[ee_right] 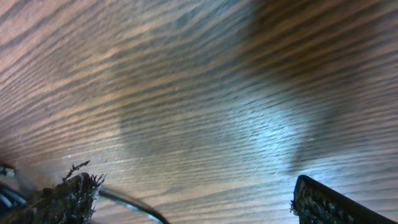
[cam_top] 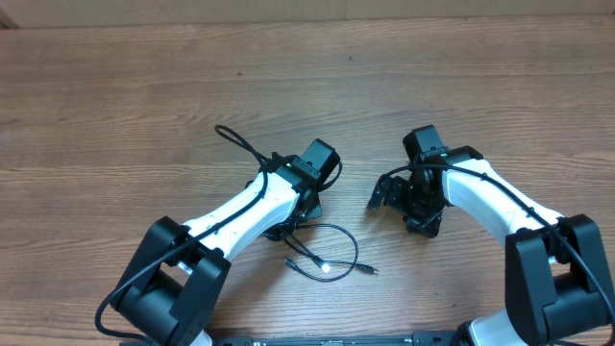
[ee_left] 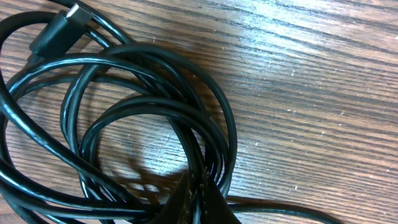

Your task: Untangle cables

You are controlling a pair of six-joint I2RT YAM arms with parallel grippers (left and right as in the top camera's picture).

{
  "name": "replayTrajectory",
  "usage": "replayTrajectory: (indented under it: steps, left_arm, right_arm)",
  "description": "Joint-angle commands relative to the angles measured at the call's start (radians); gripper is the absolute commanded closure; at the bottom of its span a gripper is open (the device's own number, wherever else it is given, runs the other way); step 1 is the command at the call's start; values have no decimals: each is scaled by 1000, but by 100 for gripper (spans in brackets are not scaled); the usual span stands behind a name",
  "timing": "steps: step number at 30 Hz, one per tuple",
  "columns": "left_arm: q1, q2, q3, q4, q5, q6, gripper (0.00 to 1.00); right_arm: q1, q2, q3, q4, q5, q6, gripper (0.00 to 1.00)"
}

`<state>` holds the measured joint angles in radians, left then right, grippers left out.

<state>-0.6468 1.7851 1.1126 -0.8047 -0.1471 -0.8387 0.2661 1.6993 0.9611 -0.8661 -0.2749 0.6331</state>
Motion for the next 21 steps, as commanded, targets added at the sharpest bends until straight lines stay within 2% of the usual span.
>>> replayTrajectory:
  steps: [1,3,4,7,11,15,21]
  left_arm:
    - [6,6,36,-29,-19,-3,96]
    - [18,-3,70,-69,-17,-3,96]
    - [31,-14,112,-108,-6,-3,96]
    - [50,-33,183,-165,50,-3,96]
    - [69,-51,252,-214,134,14,96]
    - [76,-58,293,-236,188,97,96]
    - [77,-58,294,-242,170,121,96]
  right_arm:
    - [-4,3,1,-4,-104,-54,0]
    - [-3,3,1,-2,-206,-124,0]
    - [-3,3,1,5,-296,-178,4]
    - [-3,3,1,25,-404,-251,5]
    - [-3,3,1,31,-428,-248,6]
    - [-3,3,1,52,-455,-249,9]
    - [15,3,1,124,-467,-248,10]
